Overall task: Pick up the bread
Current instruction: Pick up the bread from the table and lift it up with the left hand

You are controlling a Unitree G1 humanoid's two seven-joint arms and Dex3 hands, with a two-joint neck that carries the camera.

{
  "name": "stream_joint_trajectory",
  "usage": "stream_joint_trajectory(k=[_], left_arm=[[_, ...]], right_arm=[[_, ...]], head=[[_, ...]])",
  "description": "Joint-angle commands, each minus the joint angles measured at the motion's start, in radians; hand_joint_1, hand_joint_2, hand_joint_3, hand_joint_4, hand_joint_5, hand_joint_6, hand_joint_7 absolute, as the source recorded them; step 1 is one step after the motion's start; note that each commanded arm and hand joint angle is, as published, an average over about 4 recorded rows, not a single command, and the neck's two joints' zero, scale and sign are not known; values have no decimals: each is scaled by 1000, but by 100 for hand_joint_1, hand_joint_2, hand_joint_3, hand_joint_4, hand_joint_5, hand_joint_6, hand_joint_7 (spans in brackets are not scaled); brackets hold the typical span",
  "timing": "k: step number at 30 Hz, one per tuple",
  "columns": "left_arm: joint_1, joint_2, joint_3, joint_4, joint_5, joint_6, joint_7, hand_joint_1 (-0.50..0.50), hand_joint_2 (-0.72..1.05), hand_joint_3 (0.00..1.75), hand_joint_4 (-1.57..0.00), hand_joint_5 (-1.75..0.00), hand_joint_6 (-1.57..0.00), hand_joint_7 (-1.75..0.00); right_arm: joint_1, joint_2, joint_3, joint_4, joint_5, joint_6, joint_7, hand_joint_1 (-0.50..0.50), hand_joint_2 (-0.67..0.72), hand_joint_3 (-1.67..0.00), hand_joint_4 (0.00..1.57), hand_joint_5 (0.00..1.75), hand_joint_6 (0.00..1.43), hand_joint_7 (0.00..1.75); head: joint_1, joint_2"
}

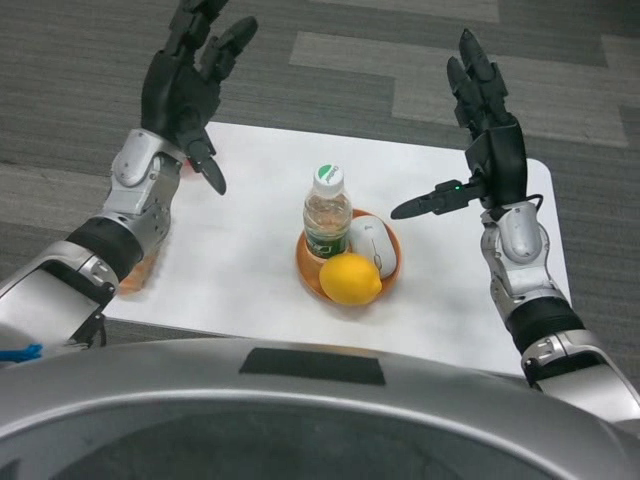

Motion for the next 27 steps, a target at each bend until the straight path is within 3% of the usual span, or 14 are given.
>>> stream_joint_trajectory(k=[1, 5, 11, 15, 17, 23, 27], left_arm=[[4, 22, -25, 38, -15, -3, -4, 37, -68, 9, 0, -51, -5, -42], [2, 34, -53, 64, -33, -3, -10, 36, -64, 9, 0, -51, -5, -42], [16, 63, -54, 59, -34, -3, -12, 34, -64, 9, 0, -51, -5, -42], [23, 81, -53, 56, -34, -1, -12, 34, -64, 9, 0, -51, -3, -42], [28, 87, -53, 51, -34, 0, -12, 34, -64, 9, 0, -51, -3, -42], [52, 104, -37, 16, -34, 11, -13, 33, -64, 9, 0, -51, -3, -42], [94, 130, 6, -46, -32, 37, -13, 31, -64, 9, 0, -51, -3, -42]], right_arm=[[16, -13, -11, 20, 7, -2, 5, -21, -3, 0, 0, 0, 0, 0], [16, -13, -5, 41, 4, -2, 18, -21, -3, 0, 0, 0, 0, 0], [12, -14, 1, 75, -22, -2, 35, -21, -3, 0, 0, 0, 0, 0], [8, -16, 3, 87, -36, -2, 41, -21, -3, 0, 0, 0, 0, 0], [7, -17, 5, 91, -37, -2, 43, -21, -3, 0, 0, 0, 0, 0], [6, -18, 13, 96, -38, -4, 46, -21, -3, 0, 0, 0, 0, 0], [6, -19, 15, 92, -38, -4, 46, -21, -3, 0, 0, 0, 0, 0]], head=[[-2, -9], [37, -1], [297, 17], [478, 70], [503, 87], [721, 205], [784, 246]])
